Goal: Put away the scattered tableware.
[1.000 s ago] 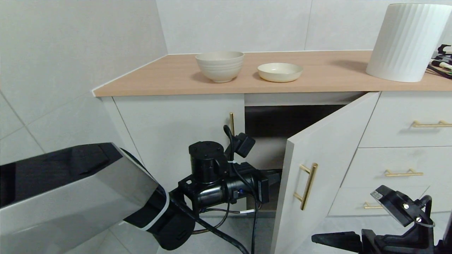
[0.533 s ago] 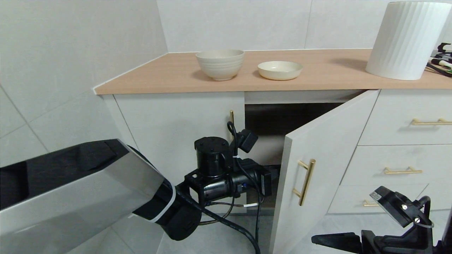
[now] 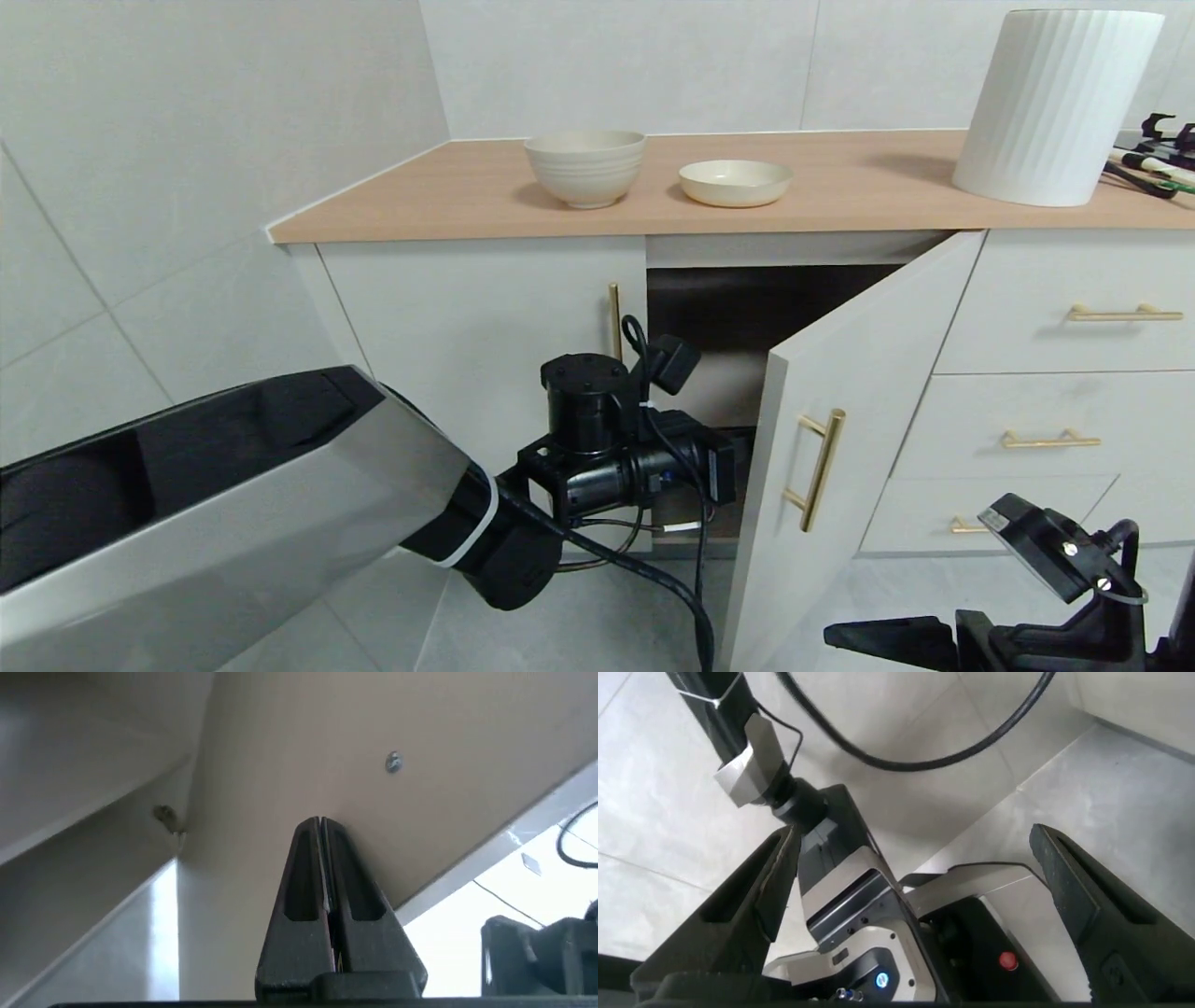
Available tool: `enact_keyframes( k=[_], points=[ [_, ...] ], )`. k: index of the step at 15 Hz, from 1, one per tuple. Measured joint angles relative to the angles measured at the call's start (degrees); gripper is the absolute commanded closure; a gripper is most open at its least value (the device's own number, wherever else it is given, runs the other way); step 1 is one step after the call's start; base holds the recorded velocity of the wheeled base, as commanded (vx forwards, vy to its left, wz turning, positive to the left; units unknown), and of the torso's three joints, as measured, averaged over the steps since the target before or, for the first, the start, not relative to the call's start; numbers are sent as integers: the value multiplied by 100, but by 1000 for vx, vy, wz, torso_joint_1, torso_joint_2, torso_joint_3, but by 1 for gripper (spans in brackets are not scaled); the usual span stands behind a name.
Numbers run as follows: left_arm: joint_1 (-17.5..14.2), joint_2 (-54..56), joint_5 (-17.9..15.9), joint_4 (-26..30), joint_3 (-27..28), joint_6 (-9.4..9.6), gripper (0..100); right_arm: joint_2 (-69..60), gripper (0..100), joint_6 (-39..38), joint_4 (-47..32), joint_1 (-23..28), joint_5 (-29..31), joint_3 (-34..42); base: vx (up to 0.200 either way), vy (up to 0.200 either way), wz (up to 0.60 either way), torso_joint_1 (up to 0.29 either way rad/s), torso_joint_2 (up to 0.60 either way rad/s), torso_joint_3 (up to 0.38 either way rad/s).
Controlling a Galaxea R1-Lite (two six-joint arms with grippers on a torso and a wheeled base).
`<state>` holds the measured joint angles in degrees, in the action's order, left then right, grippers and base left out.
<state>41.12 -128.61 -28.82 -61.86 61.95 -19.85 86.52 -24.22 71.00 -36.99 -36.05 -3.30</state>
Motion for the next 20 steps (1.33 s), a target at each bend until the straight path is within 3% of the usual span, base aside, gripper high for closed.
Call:
enact_keyframes(
  k=[4,8,10,12,17,20],
  points=[
    [372,129,-11,28,26,6,100,-407,0,-189,-6,-245,6,-96,0,0,0,0,0,0],
    [1502,385,-180,394,144,6,100,-1285,0,-522,-88,-653,-38,-254,0,0,0,0,0,0],
    [1626,533,-165,397,-110,6,100,-1491,0,-523,-156,-702,-21,-289,0,0,0,0,0,0],
    [1185,691,-150,246,-405,11,100,-1508,0,-519,-202,-702,28,-289,0,0,0,0,0,0],
    [-501,1687,-77,22,-1755,30,100,-778,0,-167,-165,-284,510,-722,0,0,0,0,0,0],
    [-1295,2632,-68,611,-2343,138,100,118,0,589,-172,205,909,-1643,0,0,0,0,0,0]
  ],
)
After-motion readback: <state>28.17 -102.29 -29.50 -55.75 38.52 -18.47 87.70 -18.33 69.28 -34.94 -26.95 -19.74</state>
